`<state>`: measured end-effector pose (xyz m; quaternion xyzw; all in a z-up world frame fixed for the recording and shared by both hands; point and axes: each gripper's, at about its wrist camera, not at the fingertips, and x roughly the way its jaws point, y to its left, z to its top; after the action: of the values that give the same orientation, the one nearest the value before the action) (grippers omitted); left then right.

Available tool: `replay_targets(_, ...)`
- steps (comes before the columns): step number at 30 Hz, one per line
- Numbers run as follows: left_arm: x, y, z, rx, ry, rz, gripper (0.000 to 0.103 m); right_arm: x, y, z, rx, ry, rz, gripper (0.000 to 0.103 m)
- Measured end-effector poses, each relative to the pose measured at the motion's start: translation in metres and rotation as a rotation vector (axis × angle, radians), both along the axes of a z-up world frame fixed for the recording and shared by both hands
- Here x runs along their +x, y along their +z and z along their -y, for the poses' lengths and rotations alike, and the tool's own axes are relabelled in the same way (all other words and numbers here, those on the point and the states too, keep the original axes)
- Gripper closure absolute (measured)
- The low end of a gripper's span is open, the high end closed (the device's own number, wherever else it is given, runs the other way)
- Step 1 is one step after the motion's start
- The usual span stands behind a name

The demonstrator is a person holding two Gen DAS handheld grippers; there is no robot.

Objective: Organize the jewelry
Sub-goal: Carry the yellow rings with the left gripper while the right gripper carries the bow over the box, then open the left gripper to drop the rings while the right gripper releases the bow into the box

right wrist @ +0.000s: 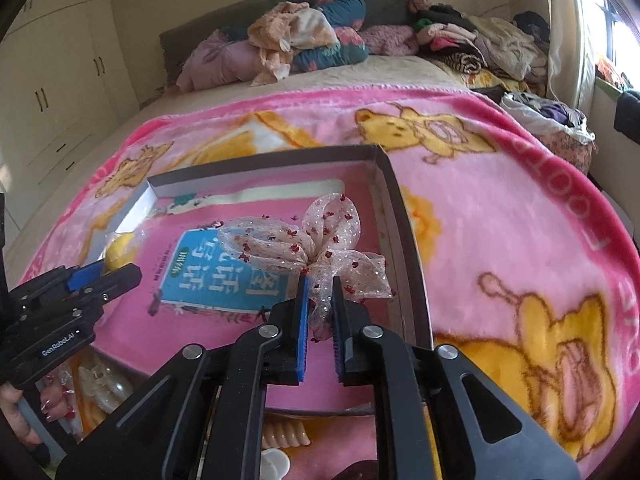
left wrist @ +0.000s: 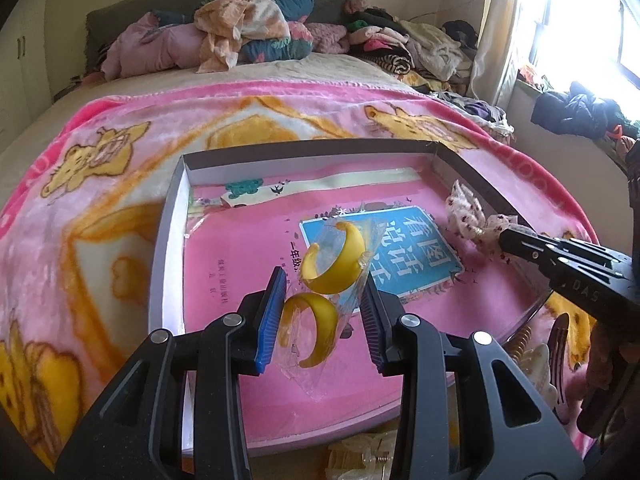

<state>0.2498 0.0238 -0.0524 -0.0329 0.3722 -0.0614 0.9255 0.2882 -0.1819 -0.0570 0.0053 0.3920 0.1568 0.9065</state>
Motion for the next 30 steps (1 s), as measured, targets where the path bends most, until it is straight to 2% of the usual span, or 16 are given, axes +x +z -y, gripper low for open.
replay_targets(2, 0.002, -0.001, 0.001, 0.0, 0.0, -0.003, 0.075, 0.0, -0.003, 0.002, 0.004, -0.007, -0.006, 0.091)
replay_targets(5, 0.003, -0.003, 0.001, -0.002, 0.0, -0.01, 0.075, -0.002, -0.004, 0.005, 0.022, -0.012, -0.009, 0.083)
replay_targets(7, 0.002, -0.003, 0.003, -0.001, -0.002, -0.012, 0.074, -0.005, -0.003, 0.006, 0.03, -0.01, -0.005, 0.069)
replay_targets(8, 0.002, -0.003, 0.003, 0.0, 0.0, -0.011, 0.074, -0.006, -0.002, 0.007, 0.035, -0.011, -0.001, 0.065)
replay_targets(9, 0.002, -0.003, 0.003, 0.0, -0.001, -0.011, 0.072, -0.008, -0.001, 0.008, 0.04, -0.012, 0.002, 0.059)
replay_targets(11, 0.002, -0.003, 0.003, -0.003, 0.0, -0.008, 0.064, -0.013, 0.003, 0.011, 0.059, -0.012, 0.009, 0.056)
replay_targets(15, -0.001, 0.002, 0.001, -0.007, 0.01, 0.012, 0.049, -0.022, 0.013, 0.015, 0.083, -0.017, 0.035, 0.044)
replay_targets(19, -0.006, 0.009, 0.0, -0.009, 0.019, 0.039, 0.04, -0.031, 0.022, 0.018, 0.1, -0.022, 0.055, 0.041)
replay_targets(22, -0.011, 0.015, -0.002, -0.017, 0.024, 0.059, 0.032, -0.042, 0.03, 0.021, 0.117, -0.027, 0.075, 0.034)
replay_targets(25, -0.02, 0.022, -0.003, -0.018, 0.031, 0.085, 0.021, -0.051, 0.036, 0.023, 0.12, -0.03, 0.092, 0.034)
replay_targets(27, -0.026, 0.025, -0.004, -0.011, 0.04, 0.104, 0.016, -0.058, 0.039, 0.024, 0.117, -0.03, 0.105, 0.033)
replay_targets(29, -0.031, 0.029, -0.005, -0.015, 0.043, 0.113, 0.015, -0.065, 0.043, 0.026, 0.119, -0.032, 0.116, 0.025)
replay_targets(30, -0.034, 0.031, -0.005, -0.018, 0.045, 0.119, 0.013, -0.069, 0.044, 0.027, 0.124, -0.034, 0.12, 0.016)
